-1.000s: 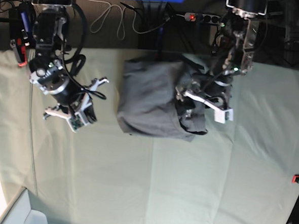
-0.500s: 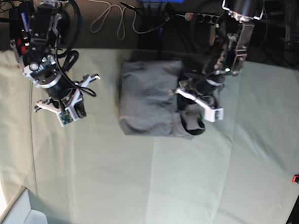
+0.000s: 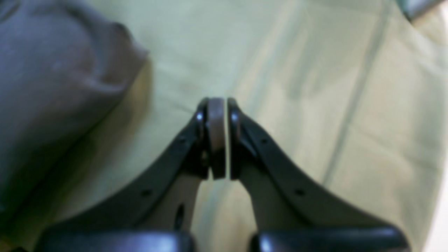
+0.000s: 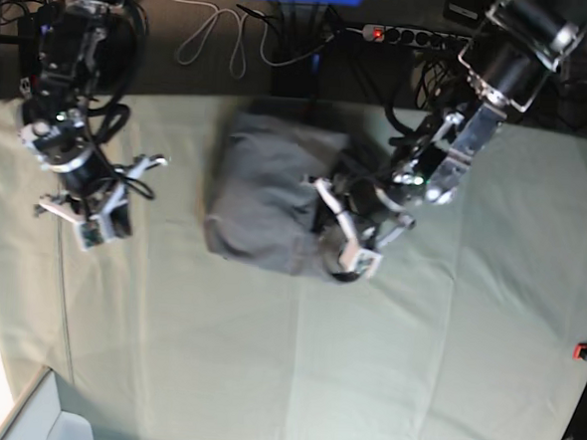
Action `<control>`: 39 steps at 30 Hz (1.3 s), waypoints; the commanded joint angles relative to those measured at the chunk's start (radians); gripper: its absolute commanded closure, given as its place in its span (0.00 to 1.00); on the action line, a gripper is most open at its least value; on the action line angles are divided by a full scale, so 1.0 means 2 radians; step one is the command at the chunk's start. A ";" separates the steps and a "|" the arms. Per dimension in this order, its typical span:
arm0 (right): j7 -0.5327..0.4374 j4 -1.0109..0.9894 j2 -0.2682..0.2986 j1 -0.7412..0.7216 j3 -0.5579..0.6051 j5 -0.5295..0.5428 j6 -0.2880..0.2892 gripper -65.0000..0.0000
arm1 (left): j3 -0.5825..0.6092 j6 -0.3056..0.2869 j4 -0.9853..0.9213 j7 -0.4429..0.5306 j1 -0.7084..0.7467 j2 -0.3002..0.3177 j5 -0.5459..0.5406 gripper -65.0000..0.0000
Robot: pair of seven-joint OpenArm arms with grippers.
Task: Layout the t-shirt on the table in an organized manner, then fold the t-shirt properly
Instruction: 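Push the folded shirt with the left gripper to square its shape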
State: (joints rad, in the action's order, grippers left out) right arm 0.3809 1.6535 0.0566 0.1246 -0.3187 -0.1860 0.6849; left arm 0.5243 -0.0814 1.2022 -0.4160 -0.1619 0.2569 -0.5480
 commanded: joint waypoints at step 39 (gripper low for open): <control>-0.016 -0.213 0.010 -0.135 -0.019 0.006 0.007 1.00 | 0.060 -0.293 -0.236 0.233 -0.229 -0.053 0.311 1.00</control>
State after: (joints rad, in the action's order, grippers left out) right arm 0.3698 1.2072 0.0689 -0.1318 -0.3553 -0.1864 0.6846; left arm 0.6491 -0.6739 0.7101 0.0235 -0.5789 0.1555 0.0898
